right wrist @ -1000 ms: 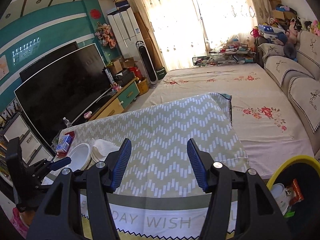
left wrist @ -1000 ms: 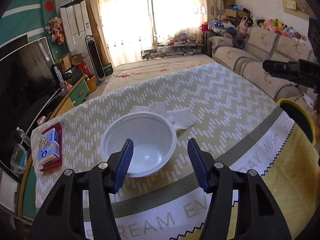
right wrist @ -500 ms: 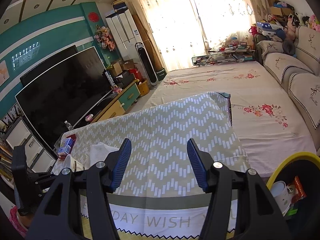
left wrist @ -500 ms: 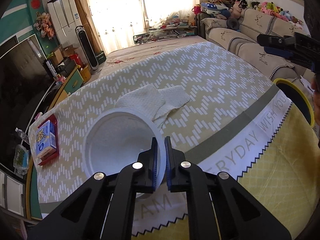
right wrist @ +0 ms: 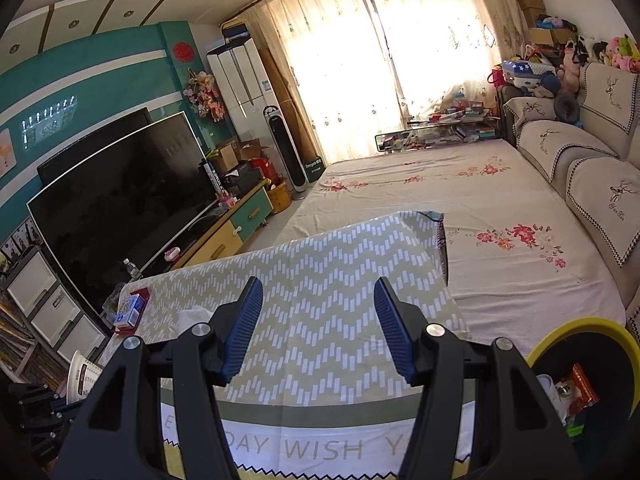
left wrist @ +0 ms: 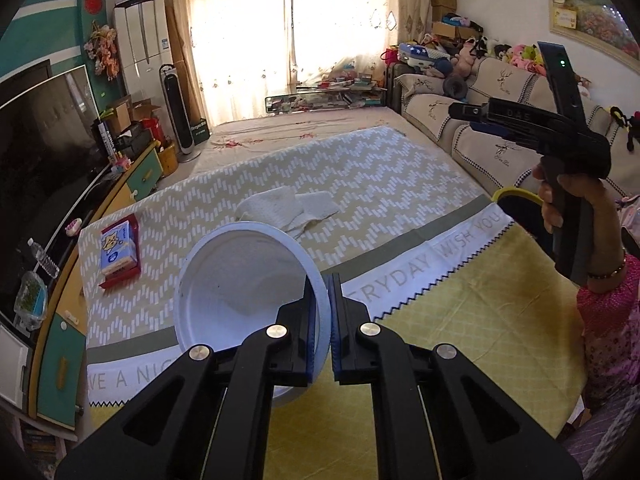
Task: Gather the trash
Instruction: 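Carry the white bowl over the bin and open the left gripper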
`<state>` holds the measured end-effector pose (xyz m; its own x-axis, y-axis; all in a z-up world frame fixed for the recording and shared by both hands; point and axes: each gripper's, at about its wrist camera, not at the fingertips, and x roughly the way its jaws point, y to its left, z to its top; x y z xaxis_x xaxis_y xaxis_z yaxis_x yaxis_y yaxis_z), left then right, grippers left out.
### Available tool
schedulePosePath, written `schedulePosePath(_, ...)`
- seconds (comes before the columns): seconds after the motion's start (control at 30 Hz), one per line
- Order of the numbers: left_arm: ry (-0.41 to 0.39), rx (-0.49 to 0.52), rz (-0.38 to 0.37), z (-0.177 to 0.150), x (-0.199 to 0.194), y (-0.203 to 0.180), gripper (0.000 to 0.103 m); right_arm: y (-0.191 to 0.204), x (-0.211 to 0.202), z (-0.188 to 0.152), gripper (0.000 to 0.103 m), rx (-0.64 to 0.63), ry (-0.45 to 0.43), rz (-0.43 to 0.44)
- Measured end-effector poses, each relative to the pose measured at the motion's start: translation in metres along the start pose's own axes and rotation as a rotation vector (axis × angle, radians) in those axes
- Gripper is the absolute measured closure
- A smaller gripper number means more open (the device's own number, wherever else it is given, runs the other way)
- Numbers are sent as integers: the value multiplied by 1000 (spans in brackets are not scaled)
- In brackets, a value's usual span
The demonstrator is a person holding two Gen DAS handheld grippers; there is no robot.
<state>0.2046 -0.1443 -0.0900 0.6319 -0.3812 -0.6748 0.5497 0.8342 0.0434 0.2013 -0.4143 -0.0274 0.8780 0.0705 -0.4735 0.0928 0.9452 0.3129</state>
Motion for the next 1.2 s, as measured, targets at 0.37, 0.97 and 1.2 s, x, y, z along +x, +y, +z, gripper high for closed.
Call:
schedulePosePath(0.37, -48, 145, -156, 44, 18, -98, 96, -90, -137, 7, 42, 58, -210, -246)
schedulePosePath(0.97, -16, 454, -399, 101, 94, -316, 96, -223, -247, -68, 41, 260, -278, -572)
schedulePosePath(1.2, 30, 476, -458, 116, 121, -367, 96, -240, -260, -80, 41, 281, -284, -591)
